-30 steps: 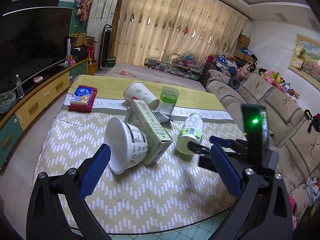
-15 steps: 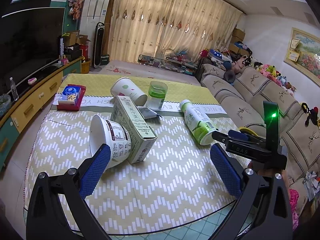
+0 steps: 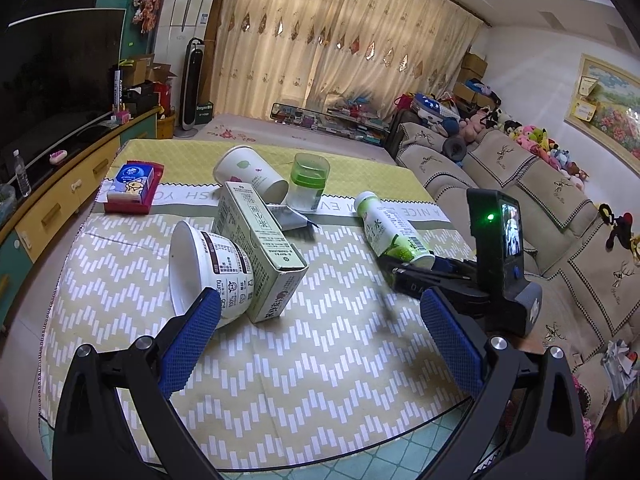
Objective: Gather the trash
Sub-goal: 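Grasp the green-and-white plastic bottle by its base with the right gripper, then carry the bottle over the bin and open the right gripper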
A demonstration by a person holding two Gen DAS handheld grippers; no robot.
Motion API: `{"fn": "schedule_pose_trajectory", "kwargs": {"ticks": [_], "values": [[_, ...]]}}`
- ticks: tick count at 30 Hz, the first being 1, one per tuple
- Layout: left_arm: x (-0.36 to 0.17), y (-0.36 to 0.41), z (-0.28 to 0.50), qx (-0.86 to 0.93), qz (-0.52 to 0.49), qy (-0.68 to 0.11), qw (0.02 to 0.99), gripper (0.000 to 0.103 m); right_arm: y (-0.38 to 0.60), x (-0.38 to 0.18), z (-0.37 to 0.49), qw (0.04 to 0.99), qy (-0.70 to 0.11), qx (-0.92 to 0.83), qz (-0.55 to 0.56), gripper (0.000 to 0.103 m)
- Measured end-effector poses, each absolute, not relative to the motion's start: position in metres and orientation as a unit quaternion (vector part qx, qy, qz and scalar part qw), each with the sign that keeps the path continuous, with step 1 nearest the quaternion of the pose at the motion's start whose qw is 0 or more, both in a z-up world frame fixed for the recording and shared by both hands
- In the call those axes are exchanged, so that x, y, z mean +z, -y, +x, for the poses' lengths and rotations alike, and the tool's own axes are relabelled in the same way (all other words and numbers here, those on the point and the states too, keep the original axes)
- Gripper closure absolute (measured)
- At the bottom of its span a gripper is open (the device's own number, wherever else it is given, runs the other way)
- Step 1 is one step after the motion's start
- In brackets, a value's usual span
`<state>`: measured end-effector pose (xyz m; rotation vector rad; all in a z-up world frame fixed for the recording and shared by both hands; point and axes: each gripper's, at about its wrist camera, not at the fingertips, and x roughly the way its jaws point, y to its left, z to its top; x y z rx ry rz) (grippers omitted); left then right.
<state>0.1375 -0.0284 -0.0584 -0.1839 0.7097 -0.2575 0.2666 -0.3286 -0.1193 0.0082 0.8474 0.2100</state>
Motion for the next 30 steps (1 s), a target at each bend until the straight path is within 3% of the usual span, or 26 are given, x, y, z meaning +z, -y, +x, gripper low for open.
{"fn": "schedule_pose_trajectory", "kwargs": {"ticks": [16,30], "values": [[-0.059,0.043,0.14,-0.136,-0.075,-0.353,0.922,0.005,0.381,-0.034,0.215,0.939,-0.315,0.135,0.035,0.053],[-0.061,0.056,0.141,-0.143,-0.06,-0.36,0.92,0.005,0.405,-0.03,0.208,0.934,-0.316,0.151,0.072,0.054]]}}
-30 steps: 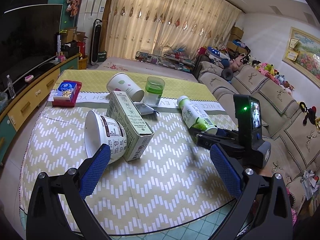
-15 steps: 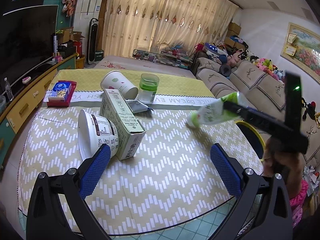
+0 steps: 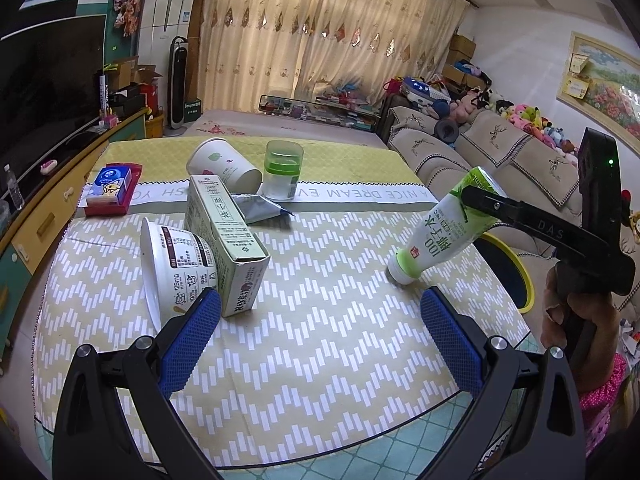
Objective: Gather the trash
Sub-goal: 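Carry the bottle over the bin and open the right gripper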
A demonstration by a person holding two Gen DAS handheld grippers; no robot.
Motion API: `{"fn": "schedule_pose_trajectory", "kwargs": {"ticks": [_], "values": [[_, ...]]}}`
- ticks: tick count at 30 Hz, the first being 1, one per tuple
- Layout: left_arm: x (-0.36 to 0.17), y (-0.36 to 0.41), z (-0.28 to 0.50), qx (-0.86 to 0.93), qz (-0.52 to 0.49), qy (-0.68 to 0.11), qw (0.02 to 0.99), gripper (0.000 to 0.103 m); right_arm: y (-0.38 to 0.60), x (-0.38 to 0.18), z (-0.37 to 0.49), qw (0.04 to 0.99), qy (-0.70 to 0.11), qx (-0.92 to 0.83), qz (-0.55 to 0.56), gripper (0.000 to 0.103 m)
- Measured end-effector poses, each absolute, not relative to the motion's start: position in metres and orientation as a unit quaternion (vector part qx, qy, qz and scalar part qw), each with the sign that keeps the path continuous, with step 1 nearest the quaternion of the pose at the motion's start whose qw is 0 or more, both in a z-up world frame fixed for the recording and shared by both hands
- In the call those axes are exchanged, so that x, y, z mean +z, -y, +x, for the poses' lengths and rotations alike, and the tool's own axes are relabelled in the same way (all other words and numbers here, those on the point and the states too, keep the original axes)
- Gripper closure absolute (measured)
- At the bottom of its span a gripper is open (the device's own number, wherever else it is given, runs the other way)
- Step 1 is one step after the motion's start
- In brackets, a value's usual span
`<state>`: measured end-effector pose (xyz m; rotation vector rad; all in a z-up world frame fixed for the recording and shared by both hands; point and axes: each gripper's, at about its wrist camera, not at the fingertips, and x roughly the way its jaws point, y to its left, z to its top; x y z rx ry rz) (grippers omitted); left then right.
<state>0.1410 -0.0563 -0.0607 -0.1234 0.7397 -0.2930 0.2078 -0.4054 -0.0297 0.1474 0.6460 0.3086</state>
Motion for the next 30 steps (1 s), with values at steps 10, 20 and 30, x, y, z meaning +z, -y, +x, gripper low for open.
{"fn": "schedule_pose_trajectory", "kwargs": {"ticks": [10,20,30], "values": [[-0.064,0.063,0.144,-0.143,-0.054,-0.366,0.918,0.005,0.436,-0.019,0.201,0.943,-0.295,0.125,0.092,0.054],[-0.064,0.072,0.147,-0.148,-0.047,-0.367,0.917,0.005,0.534,-0.019,0.194,0.953,-0.276,0.001,0.124,0.054],[-0.065,0.089,0.154,-0.151,-0.033,-0.374,0.915,0.005,0.615,-0.069,0.209,0.933,-0.309,-0.13,0.13,0.053]]}}
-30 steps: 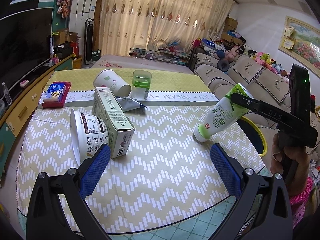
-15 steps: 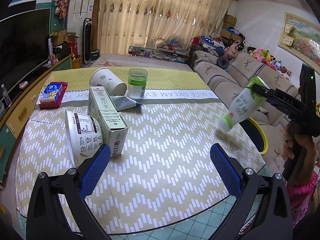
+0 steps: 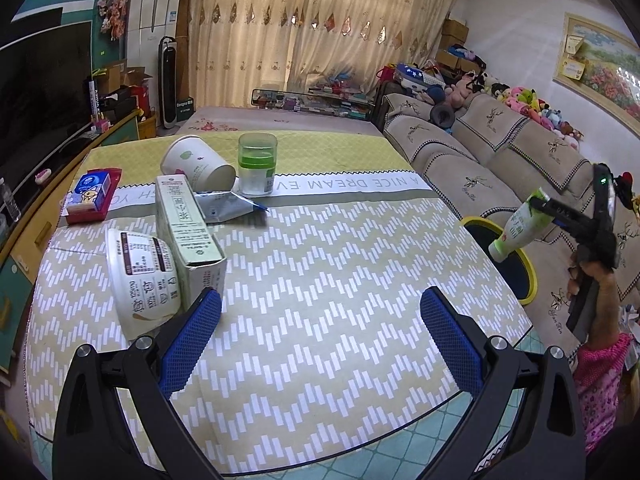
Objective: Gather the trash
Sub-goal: 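Carry the bottle over the bin and open the right gripper, then grasp the white paper bowl rim with the left gripper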
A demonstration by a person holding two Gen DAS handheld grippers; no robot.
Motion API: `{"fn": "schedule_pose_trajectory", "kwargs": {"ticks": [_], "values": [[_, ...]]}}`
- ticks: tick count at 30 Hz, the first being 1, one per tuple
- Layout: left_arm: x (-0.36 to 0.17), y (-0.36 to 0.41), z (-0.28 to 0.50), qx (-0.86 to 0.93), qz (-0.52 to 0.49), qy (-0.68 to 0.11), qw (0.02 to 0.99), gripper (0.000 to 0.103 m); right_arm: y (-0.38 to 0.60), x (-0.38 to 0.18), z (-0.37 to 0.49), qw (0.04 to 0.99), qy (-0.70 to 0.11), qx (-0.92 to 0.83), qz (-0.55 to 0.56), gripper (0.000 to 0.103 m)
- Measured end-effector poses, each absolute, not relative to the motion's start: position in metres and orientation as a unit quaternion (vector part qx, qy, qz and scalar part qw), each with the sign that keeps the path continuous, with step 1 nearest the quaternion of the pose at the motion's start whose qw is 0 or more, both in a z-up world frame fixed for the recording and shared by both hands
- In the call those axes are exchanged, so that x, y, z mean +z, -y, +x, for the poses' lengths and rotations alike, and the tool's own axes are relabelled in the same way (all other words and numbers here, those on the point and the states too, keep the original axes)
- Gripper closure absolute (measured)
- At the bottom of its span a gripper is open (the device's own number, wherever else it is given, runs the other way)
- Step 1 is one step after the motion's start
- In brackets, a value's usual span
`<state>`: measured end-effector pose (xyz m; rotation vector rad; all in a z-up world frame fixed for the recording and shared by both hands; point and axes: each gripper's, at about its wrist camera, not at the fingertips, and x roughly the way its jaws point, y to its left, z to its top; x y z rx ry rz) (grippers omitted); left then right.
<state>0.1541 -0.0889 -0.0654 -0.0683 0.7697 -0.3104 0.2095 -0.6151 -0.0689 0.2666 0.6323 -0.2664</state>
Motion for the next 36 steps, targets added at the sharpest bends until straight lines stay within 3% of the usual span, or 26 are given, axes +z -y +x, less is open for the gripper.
{"fn": "schedule_pose_trajectory", "kwargs": {"ticks": [6,15,32,35,36], "values": [[-0.065,0.099,0.157,-0.151,-0.022,-0.377,0.914,0.005,0.633,-0.099,0.217,0.92,-0.333,-0.153,0.138,0.052],[-0.061,0.101,0.156,-0.15,-0.018,-0.369,0.917,0.005,0.633,-0.094,0.215,0.926,-0.323,-0.142,0.135,0.047],[-0.056,0.03,0.143,-0.021,0.038,-0.343,0.938,0.005,0.6,-0.092,0.216,0.929,-0.331,-0.105,0.127,0.046],[-0.063,0.024,0.147,-0.029,0.04,-0.351,0.935,0.015,0.597,-0.093,0.217,0.928,-0.334,-0.102,0.127,0.046],[-0.067,0.021,0.15,-0.036,0.036,-0.358,0.932,0.022,0.596,-0.093,0.217,0.929,-0.334,-0.1,0.127,0.046]]}}
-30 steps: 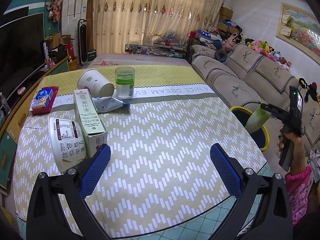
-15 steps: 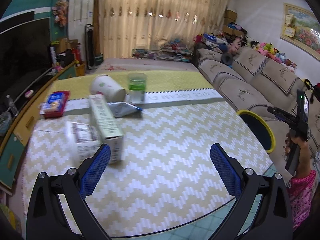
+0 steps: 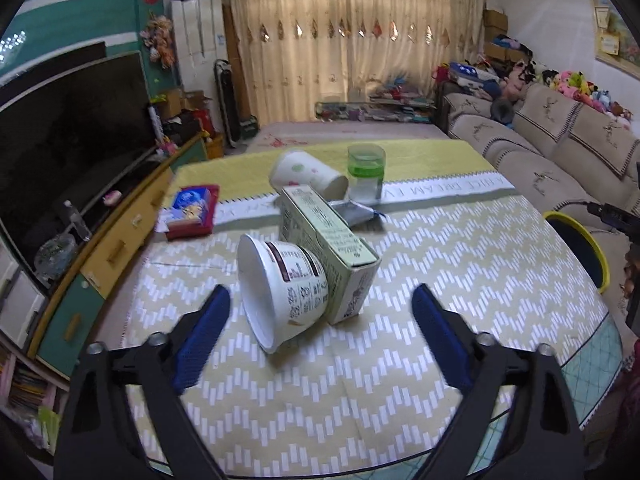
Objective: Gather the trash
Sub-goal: 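Grasp the white paper bowl rim with the left gripper, then carry the paper bowl over the bin and open the left gripper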
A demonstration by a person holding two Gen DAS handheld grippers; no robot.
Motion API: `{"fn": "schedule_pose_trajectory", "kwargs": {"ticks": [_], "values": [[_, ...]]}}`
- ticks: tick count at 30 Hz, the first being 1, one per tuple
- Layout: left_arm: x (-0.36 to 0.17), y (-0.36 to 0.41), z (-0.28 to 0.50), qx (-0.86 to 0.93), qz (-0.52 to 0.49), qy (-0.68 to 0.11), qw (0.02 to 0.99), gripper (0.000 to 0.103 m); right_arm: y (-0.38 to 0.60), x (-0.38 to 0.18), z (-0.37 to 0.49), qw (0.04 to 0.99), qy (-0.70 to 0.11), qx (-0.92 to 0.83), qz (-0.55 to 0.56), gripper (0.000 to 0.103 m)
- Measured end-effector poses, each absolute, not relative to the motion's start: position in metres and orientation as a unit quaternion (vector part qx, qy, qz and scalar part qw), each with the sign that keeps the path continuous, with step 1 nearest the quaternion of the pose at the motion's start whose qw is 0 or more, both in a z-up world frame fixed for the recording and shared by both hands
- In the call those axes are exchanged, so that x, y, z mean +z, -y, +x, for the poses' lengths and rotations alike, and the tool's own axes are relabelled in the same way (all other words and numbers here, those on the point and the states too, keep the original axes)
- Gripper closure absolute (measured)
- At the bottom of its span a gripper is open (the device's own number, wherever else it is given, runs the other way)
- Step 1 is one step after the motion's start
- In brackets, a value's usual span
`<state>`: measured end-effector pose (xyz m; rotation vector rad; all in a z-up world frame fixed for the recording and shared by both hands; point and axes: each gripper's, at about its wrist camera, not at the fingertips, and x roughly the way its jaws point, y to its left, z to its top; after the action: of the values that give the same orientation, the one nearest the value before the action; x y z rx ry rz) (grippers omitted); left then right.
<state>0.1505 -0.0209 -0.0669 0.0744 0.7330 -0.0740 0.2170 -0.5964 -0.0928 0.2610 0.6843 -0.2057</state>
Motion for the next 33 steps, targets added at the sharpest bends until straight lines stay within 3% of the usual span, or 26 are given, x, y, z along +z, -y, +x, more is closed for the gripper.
{"fn": "schedule_pose_trajectory", "kwargs": {"ticks": [3,11,14,16,19,33], "values": [[-0.077,0.013,0.16,-0.055,0.024,-0.375,0.925,0.036,0.594,-0.093,0.217,0.929,-0.335,-0.097,0.125,0.046],[-0.099,0.003,0.177,-0.085,-0.009,-0.396,0.914,0.048,0.588,-0.094,0.219,0.928,-0.34,-0.092,0.122,0.044],[-0.105,0.001,0.183,-0.092,-0.01,-0.404,0.91,0.068,0.587,-0.096,0.22,0.927,-0.344,-0.087,0.121,0.044],[-0.109,0.003,0.183,-0.095,0.001,-0.407,0.909,0.086,0.586,-0.097,0.221,0.927,-0.346,-0.084,0.122,0.044],[-0.111,0.006,0.179,-0.099,0.012,-0.407,0.908,0.097,0.584,-0.098,0.221,0.927,-0.346,-0.081,0.123,0.044],[-0.078,0.036,0.136,-0.107,0.044,-0.379,0.918,0.097,0.595,-0.091,0.207,0.929,-0.334,-0.081,0.135,0.044]]}}
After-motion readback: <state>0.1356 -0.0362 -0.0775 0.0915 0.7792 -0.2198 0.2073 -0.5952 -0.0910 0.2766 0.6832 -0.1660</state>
